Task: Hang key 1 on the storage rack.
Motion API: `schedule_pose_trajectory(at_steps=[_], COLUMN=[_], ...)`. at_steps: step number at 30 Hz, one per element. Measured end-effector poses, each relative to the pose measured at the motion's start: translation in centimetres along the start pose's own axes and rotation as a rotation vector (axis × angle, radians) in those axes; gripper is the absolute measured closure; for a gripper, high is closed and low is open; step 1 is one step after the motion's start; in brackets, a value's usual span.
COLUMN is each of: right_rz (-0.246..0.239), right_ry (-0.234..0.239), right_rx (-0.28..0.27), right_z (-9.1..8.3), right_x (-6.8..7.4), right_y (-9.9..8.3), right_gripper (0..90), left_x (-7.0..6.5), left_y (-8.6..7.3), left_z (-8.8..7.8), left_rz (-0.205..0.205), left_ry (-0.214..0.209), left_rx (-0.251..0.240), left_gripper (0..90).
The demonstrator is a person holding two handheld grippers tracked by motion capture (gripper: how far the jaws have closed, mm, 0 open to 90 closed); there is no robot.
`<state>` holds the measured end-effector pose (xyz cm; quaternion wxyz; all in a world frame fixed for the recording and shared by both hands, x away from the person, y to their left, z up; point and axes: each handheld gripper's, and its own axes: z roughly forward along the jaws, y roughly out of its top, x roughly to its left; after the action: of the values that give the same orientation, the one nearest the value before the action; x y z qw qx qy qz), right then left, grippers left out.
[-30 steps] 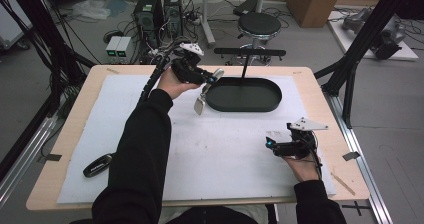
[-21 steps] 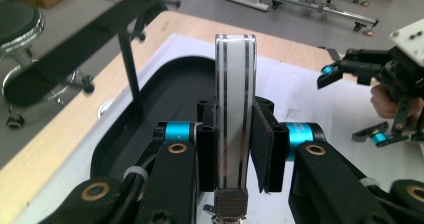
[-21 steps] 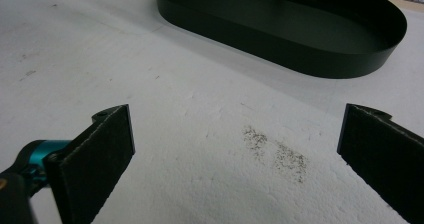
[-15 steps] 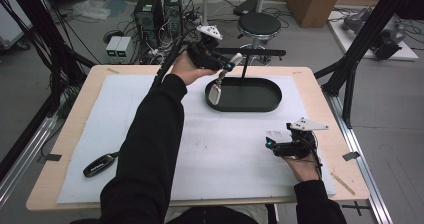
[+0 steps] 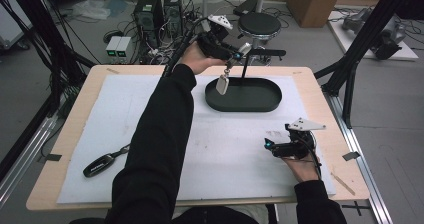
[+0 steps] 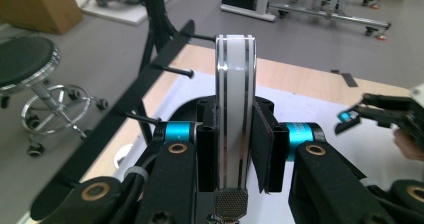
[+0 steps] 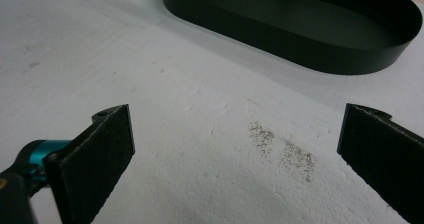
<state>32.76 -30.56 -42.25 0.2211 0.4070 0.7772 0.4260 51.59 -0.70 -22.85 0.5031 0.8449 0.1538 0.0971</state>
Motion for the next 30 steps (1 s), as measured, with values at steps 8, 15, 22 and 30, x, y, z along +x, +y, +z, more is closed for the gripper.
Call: schedule_pose_trajectory(at_steps=[8,15,22,30], right_rz=[0.003,0.009,0.011,0.011], right_ry=[-0.001,0.0,-0.004,-0.008], right_rx=[-0.01,-0.012,-0.015,-0.018], right_z=[-0.2,-0.3,-0.2,-0.4], right_x=[0.0,-0.1,-0.3,-0.4], right_y=[0.0,0.0,0.0,0.0], right_gripper=[0.8,0.8,0.8,0.8], left_x=[0.5,1.4,1.8,1.9], left_y=[1.1,1.9,3.2,3.4], left_z=[0.9,1.4,2.4,4.0], left_rz=[0.015,0.017,0.022,0.018], left_ry=[0.033,0.072,0.077,0.109], left_rx=[0.014,-0.001,-0.045,-0.019], left_gripper=[74.5,74.6,74.5,74.5])
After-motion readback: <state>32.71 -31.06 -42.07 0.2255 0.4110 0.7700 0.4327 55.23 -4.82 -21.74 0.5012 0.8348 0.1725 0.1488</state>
